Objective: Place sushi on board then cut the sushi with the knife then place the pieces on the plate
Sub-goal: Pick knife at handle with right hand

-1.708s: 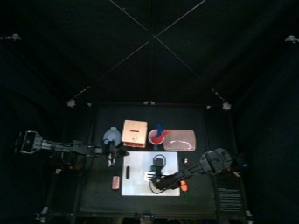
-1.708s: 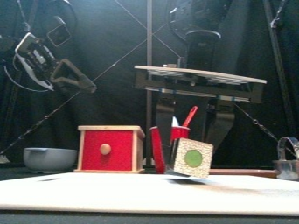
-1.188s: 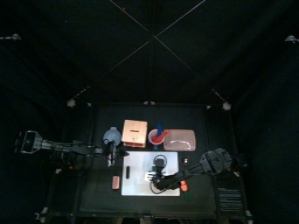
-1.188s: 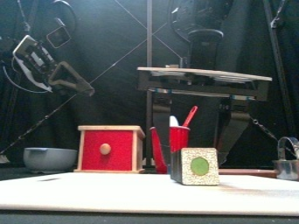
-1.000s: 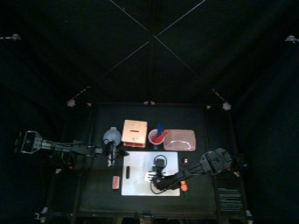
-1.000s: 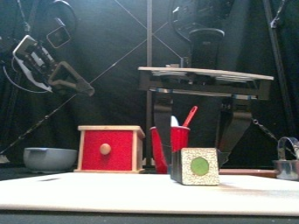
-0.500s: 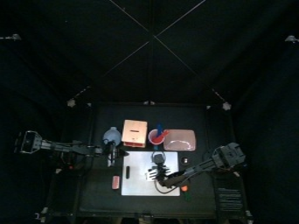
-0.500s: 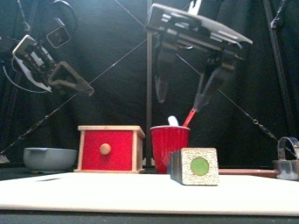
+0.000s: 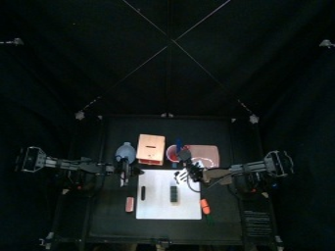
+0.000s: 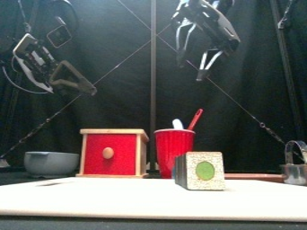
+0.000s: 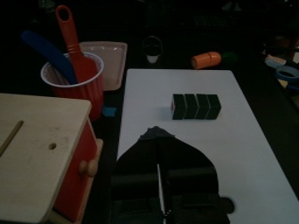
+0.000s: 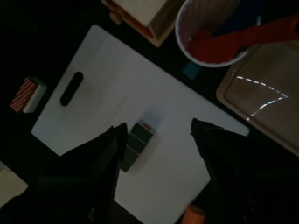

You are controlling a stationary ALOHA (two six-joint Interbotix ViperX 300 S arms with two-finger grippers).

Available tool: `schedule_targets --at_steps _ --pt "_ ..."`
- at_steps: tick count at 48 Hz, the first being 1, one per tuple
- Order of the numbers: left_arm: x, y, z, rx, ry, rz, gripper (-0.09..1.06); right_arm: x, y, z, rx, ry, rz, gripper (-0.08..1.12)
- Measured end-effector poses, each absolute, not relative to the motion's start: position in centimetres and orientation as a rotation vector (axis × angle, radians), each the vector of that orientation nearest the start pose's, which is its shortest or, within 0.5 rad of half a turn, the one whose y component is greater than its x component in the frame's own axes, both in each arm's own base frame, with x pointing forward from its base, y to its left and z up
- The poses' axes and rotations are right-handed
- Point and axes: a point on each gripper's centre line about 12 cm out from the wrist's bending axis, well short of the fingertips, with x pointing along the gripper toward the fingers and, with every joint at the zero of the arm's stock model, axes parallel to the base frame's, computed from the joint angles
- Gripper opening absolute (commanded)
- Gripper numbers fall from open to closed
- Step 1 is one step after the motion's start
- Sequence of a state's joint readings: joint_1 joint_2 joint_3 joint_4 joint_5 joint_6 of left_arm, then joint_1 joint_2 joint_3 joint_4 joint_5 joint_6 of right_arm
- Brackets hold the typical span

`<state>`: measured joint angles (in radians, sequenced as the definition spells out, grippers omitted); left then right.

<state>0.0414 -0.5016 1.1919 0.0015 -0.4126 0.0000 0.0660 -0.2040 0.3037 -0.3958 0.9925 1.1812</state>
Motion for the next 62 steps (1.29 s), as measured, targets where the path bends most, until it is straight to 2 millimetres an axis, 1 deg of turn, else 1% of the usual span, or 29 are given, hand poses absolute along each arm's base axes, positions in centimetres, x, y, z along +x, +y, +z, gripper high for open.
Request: schedule_targets --at_steps 6,12,15,20,26,30,35,41,46,55,62 --pt "25.2 1.0 19.9 -0.004 0.262 0.04 -0.02 32.7 -4.8 32.3 0.646 0.818 -0.673 0.91" --pt "25.1 1.1 20.4 -0.008 0.245 0.043 -0.02 30.5 -7.6 32.9 0.641 0.836 -0.647 0.91" --pt "25.1 1.2 20.4 -0.014 0.242 0.05 -0.02 29.5 -9.0 32.8 0.638 0.859 -0.618 0.91" --pt "25.0 1.4 20.4 -0.028 0.242 0.064 -0.02 28.9 -11.1 32.3 0.624 0.899 -0.547 0.91" --pt "25.0 1.8 20.4 -0.045 0.243 0.086 -0.02 28.5 -13.3 31.8 0.632 0.917 -0.442 0.91" --pt "25.0 2.1 20.4 -0.055 0.241 0.101 -0.02 28.2 -15.2 31.3 0.658 0.922 -0.382 0.91" --pt "24.9 2.4 20.4 -0.068 0.24 0.119 -0.02 27.6 -17.6 30.9 0.708 0.908 -0.353 0.91" --pt "24.9 2.8 20.4 -0.075 0.238 0.135 -0.02 27.6 -20.3 30.0 0.751 0.926 -0.325 0.91" --pt "24.9 3.0 20.4 -0.076 0.239 0.146 -0.02 28.1 -21.7 29.2 0.766 0.986 -0.277 0.91" --pt "24.9 3.1 20.4 -0.078 0.239 0.149 -0.02 29.7 -23.0 28.0 0.797 1.108 -0.184 0.91" --pt "24.9 3.2 20.4 -0.078 0.239 0.151 -0.02 30.6 -23.7 27.4 0.821 1.15 -0.142 0.91"
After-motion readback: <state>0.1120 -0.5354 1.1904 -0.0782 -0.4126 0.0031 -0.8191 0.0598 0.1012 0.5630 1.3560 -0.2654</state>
